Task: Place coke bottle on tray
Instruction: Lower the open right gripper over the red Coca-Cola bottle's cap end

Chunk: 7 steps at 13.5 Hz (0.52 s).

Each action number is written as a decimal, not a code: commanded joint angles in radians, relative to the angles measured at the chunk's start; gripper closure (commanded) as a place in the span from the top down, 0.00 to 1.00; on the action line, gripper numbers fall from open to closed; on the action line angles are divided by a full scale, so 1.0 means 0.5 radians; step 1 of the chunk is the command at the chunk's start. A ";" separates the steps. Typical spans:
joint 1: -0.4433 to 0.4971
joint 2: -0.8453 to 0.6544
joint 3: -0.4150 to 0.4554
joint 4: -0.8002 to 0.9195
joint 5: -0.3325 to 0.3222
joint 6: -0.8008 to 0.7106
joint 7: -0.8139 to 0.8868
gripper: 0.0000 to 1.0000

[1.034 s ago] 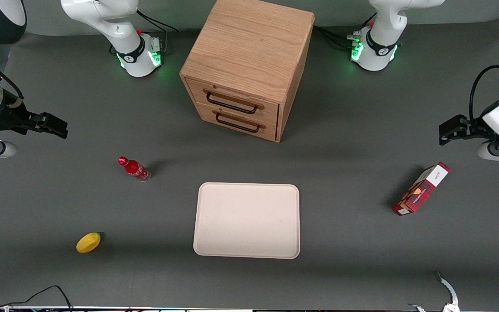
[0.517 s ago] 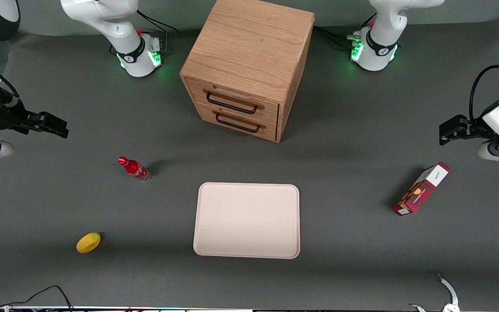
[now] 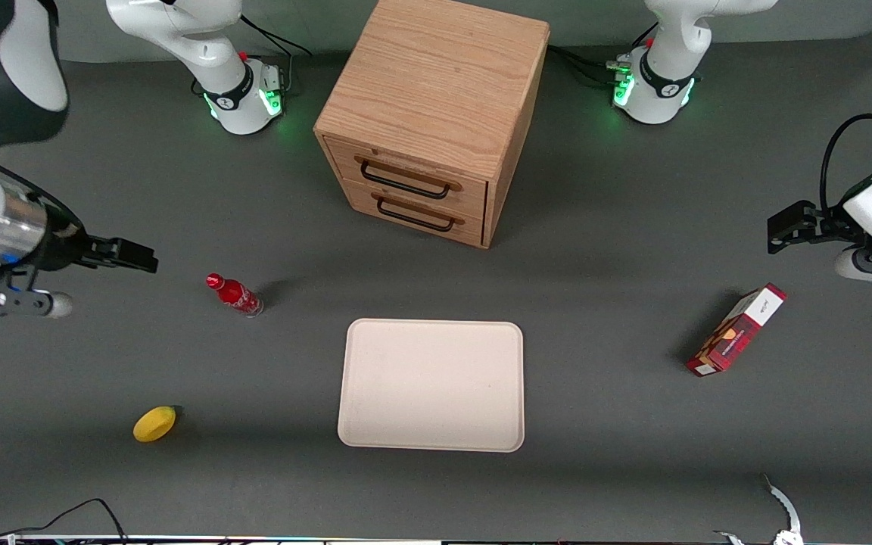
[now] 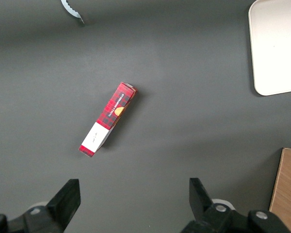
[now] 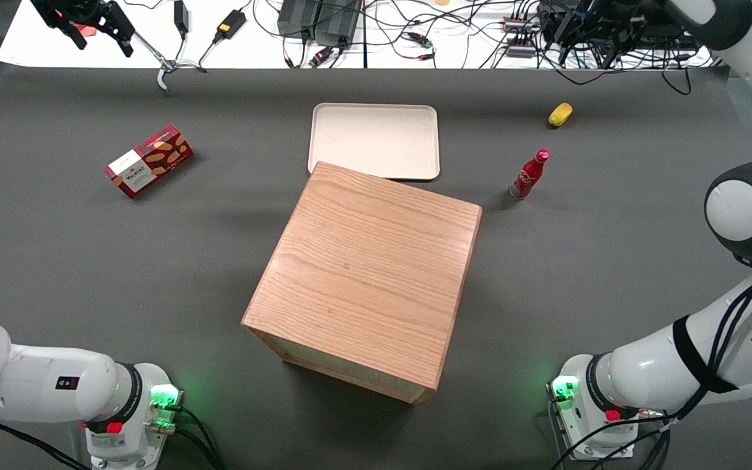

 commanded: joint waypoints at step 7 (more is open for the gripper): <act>-0.023 -0.127 0.084 -0.903 -0.018 0.773 -0.151 1.00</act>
